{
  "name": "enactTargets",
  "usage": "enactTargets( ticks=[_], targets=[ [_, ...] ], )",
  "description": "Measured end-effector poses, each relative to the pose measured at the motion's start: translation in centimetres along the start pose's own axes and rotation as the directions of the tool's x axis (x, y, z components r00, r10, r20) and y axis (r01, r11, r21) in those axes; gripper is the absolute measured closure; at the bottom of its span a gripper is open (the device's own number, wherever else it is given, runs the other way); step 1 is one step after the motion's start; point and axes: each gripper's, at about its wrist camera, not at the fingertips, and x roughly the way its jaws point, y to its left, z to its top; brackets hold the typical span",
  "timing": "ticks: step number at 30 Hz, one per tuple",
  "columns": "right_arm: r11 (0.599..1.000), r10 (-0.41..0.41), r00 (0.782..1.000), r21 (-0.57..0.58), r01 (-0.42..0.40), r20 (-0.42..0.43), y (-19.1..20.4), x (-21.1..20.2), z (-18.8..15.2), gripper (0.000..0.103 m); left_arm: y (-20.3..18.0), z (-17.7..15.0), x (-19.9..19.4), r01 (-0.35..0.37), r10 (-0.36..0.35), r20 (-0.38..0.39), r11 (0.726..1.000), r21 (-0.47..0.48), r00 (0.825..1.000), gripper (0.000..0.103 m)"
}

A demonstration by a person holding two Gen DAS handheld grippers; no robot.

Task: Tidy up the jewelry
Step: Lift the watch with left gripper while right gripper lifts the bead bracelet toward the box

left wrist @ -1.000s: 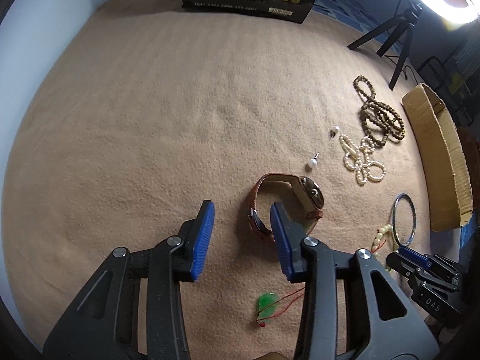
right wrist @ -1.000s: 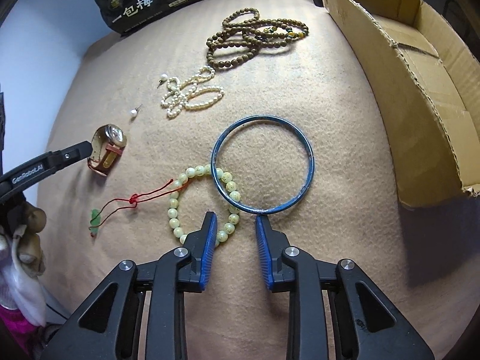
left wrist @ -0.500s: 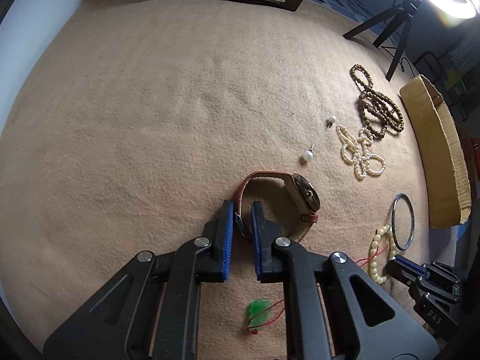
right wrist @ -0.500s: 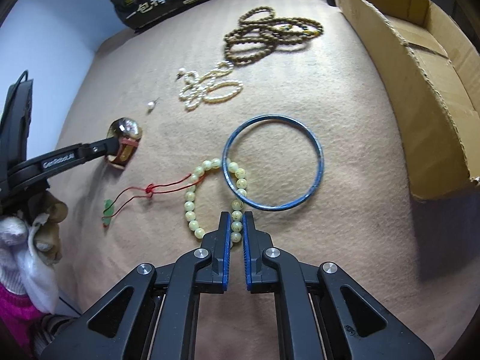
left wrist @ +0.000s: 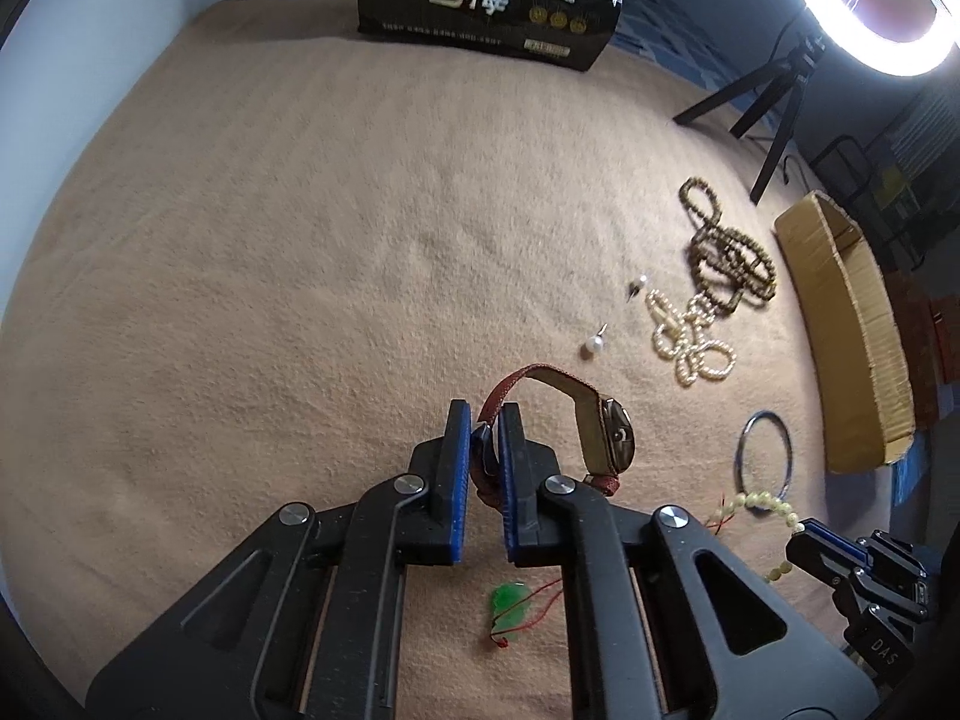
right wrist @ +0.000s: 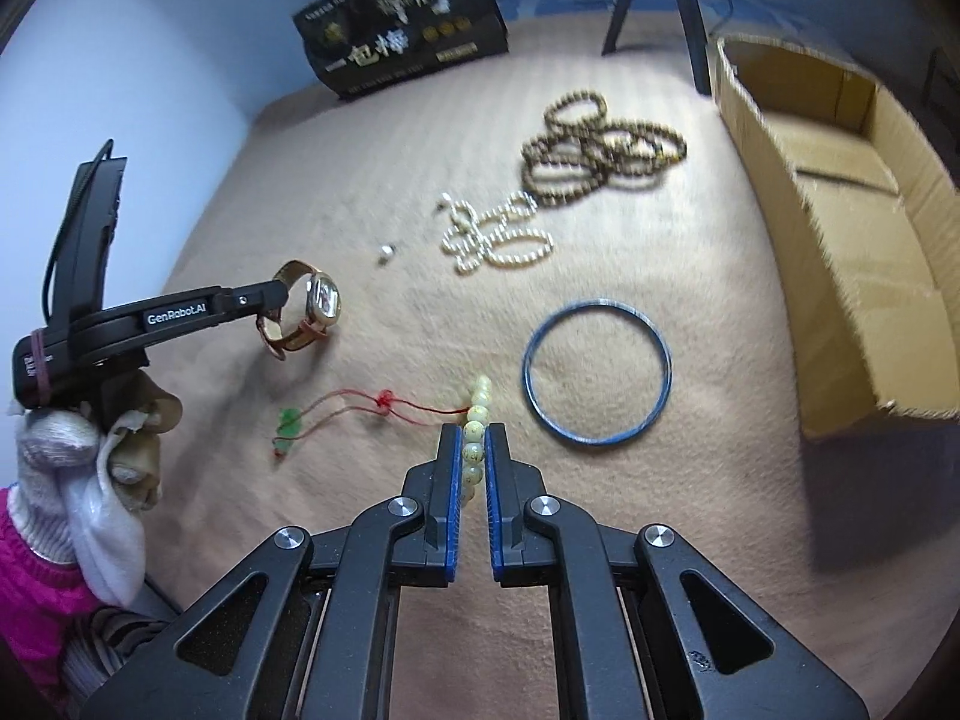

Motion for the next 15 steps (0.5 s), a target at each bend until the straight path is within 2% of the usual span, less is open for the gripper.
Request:
enactTargets(
  ticks=[6,15],
  targets=[
    [0.999,-0.022,0.998,-0.034,0.024,0.056,0.0,-2.1,-0.6,0.097,-0.8,0.4,-2.1,0.031,-0.031,0.050,0.999,-0.006,0.998,0.096],
    [0.998,-0.052,0.986,-0.025,0.057,0.159,-1.8,-5.6,0.7,0.097,-4.2,0.7,-4.8,0.088,-0.091,0.112,0.996,0.034,0.990,0.096]
  ],
)
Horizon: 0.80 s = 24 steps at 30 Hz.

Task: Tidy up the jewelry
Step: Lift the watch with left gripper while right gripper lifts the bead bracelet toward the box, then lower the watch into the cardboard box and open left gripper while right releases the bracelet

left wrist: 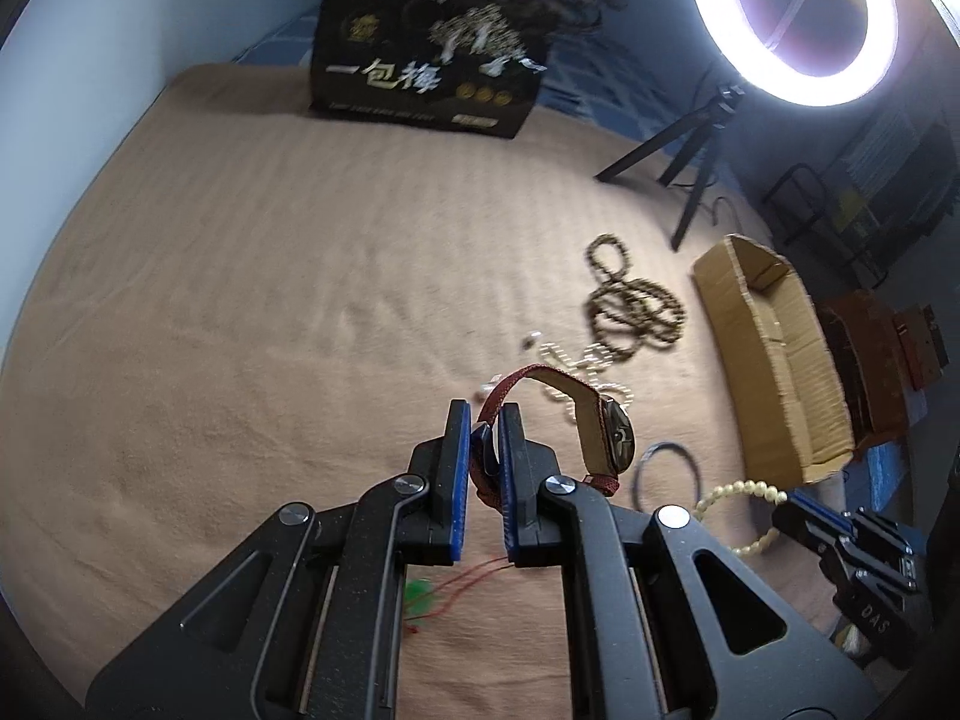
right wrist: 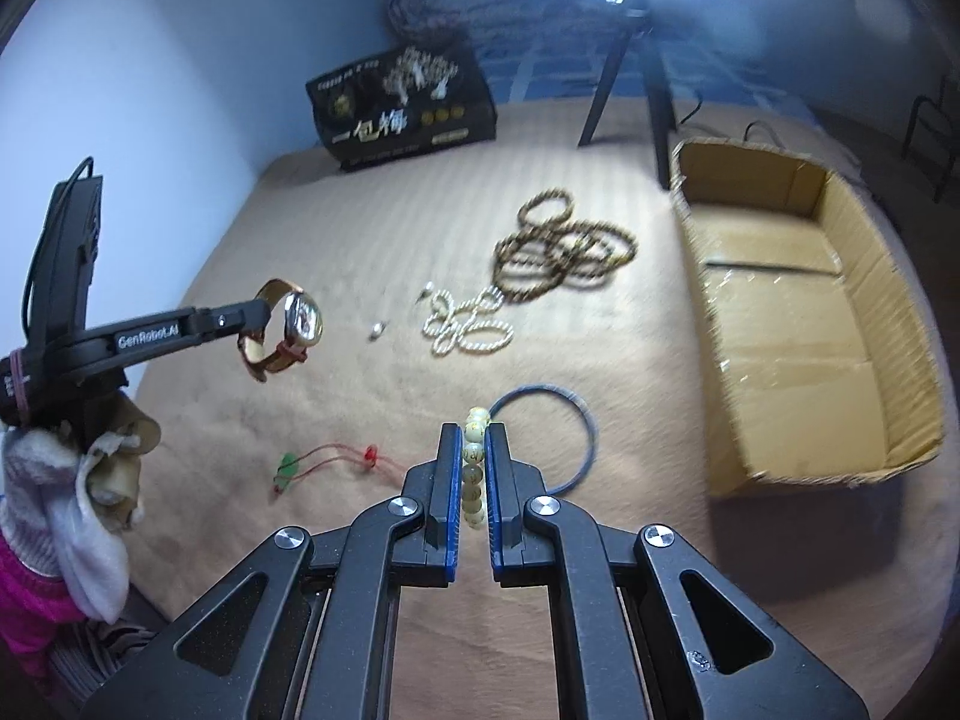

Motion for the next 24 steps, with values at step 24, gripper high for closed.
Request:
enactTargets(
  ticks=[24],
  targets=[
    [0.976,-0.202,0.963,0.123,0.181,0.181,-11.1,-6.8,3.9,0.097,-15.1,-0.7,1.0,0.176,-0.177,-0.011,0.969,0.173,0.984,0.096]
  ],
)
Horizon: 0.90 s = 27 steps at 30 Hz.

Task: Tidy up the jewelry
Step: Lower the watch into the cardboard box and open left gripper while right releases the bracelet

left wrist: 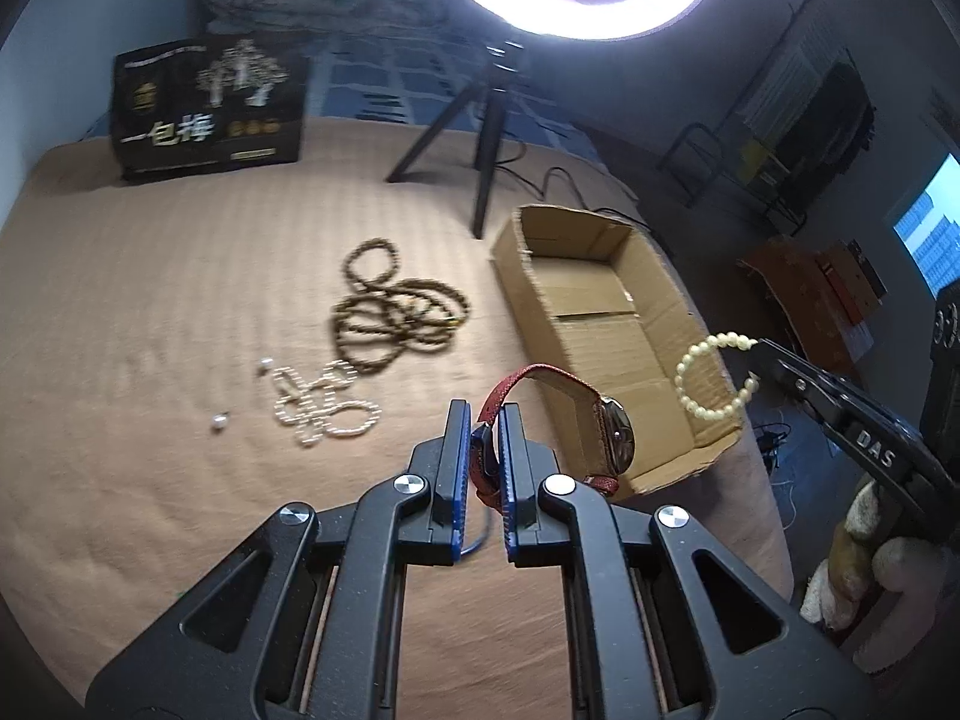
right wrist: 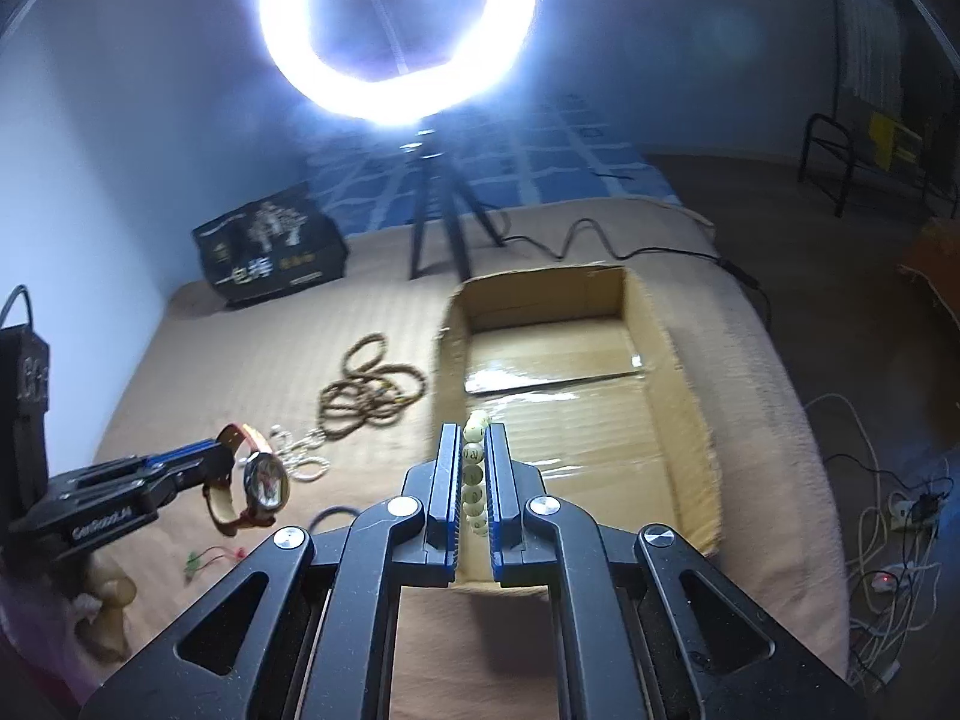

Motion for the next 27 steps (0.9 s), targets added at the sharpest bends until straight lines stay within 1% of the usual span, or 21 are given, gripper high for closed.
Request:
enactTargets(
  ticks=[12,19,24,27],
  targets=[
    [0.998,-0.052,0.998,0.034,0.053,-0.022,-3.8,2.4,1.1,0.097,-5.1,1.0,3.8,0.071,-0.071,-0.020,0.997,0.036,0.997,0.096],
    [0.994,-0.078,0.996,0.067,0.081,-0.044,-5.6,3.7,1.2,0.097,-7.1,1.0,6.5,0.079,-0.077,-0.047,0.995,0.059,0.996,0.096],
    [0.993,-0.085,0.995,0.079,0.090,-0.057,-6.4,4.3,1.0,0.097,-7.4,1.0,7.6,0.077,-0.074,-0.055,0.995,0.060,0.996,0.096],
    [0.993,-0.074,0.995,0.091,0.080,-0.069,-6.7,4.5,0.8,0.097,-7.7,0.8,8.2,0.074,-0.070,-0.062,0.995,0.068,0.996,0.096]
  ],
)
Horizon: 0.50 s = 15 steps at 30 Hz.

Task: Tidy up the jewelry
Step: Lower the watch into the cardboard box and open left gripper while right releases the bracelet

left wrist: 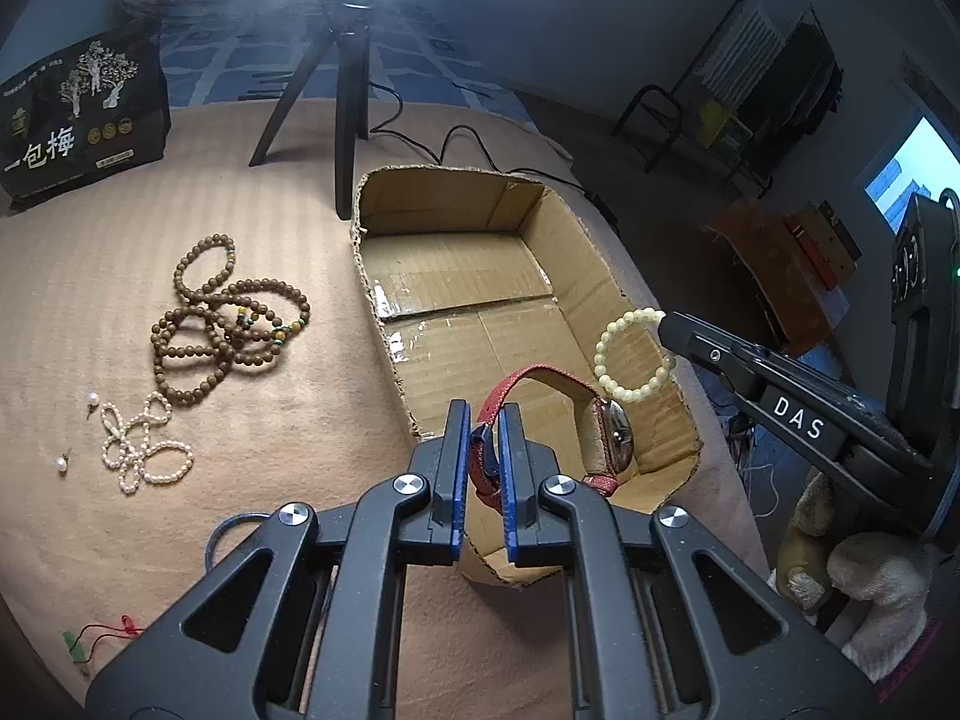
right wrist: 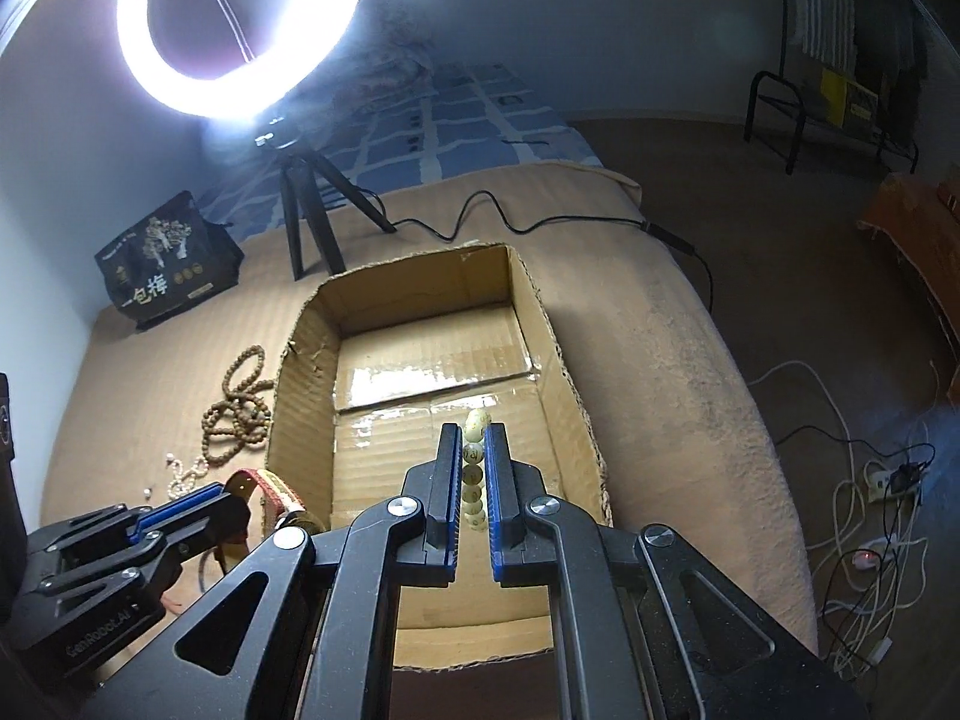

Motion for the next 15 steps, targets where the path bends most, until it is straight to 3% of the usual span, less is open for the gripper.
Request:
enactTargets(
  ticks=[6,9,10,13,15],
  targets=[
    [1.000,-0.018,1.000,-0.008,0.018,-0.011,0.15,0.35,0.01,0.097,-0.49,-0.25,0.72,0.025,-0.025,-0.017,1.000,0.010,1.000,0.094],
    [0.999,-0.040,0.999,-0.010,0.040,-0.015,0.18,0.40,0.03,0.095,-0.68,-0.22,0.63,0.027,-0.027,-0.017,0.999,0.016,0.999,0.086],
    [0.999,-0.045,0.999,-0.010,0.045,-0.013,0.13,0.36,0.01,0.089,-0.66,-0.26,0.53,0.022,-0.022,-0.014,1.000,0.017,1.000,0.080],
    [0.998,-0.065,0.998,-0.007,0.066,0.007,0.03,0.06,-0.05,0.065,-0.51,-0.25,0.38,0.012,-0.012,-0.011,1.000,0.017,1.000,0.079],
    [0.997,-0.071,0.997,-0.009,0.071,0.016,0.04,-0.15,-0.02,0.063,-0.36,-0.23,0.18,0.005,-0.004,-0.008,1.000,0.018,1.000,0.079]
  ],
)
